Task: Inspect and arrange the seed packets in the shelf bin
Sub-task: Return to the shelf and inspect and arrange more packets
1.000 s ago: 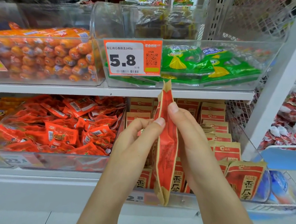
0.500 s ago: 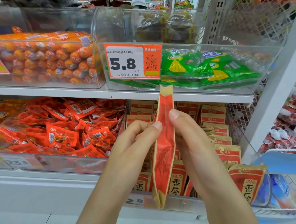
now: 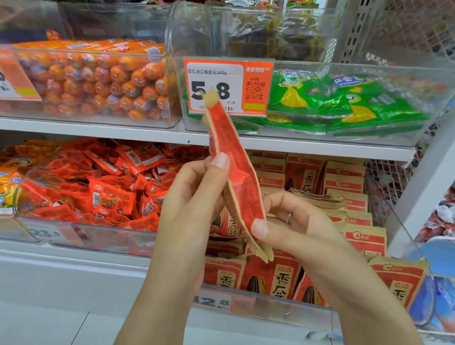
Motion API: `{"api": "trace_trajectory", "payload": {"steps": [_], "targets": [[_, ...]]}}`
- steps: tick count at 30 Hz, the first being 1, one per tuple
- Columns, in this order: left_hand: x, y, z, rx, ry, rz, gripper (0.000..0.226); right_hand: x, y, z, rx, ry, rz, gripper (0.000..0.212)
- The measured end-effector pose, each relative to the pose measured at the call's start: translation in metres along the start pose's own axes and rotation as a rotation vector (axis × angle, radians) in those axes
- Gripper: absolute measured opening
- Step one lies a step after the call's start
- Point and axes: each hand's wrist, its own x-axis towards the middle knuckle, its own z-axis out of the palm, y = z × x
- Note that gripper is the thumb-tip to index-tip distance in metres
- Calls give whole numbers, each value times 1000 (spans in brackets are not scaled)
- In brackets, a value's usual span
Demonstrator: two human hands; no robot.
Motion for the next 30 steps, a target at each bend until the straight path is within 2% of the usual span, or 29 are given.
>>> {"api": "trace_trajectory", "payload": {"steps": [3, 6, 8, 11, 14, 18, 26, 30], "targets": [[2, 3, 2, 71, -105, 23, 23, 2, 0, -2, 93, 70, -35, 53], [0, -1, -1, 48, -202, -7, 47, 1, -1, -7, 136, 128, -88, 50], [-4, -3, -1, -30, -246, -27, 54, 0, 1, -9, 136, 158, -101, 56], [-6, -1, 4, -19, -245, -6, 54, -1, 1, -8, 165, 167, -106, 72], [-8, -1, 6, 1, -219, 42, 42, -1, 1, -8, 185, 160, -103, 79], [-7, 0, 4, 22, -237, 83, 37, -1, 0, -8, 153, 144, -93, 81], [-7, -9, -3, 19, -222, 118, 39, -2, 2, -9, 80, 123, -69, 65], [-7, -10, -7, 39, -244, 111, 44, 0, 3, -11, 23, 150, -54, 83]]}}
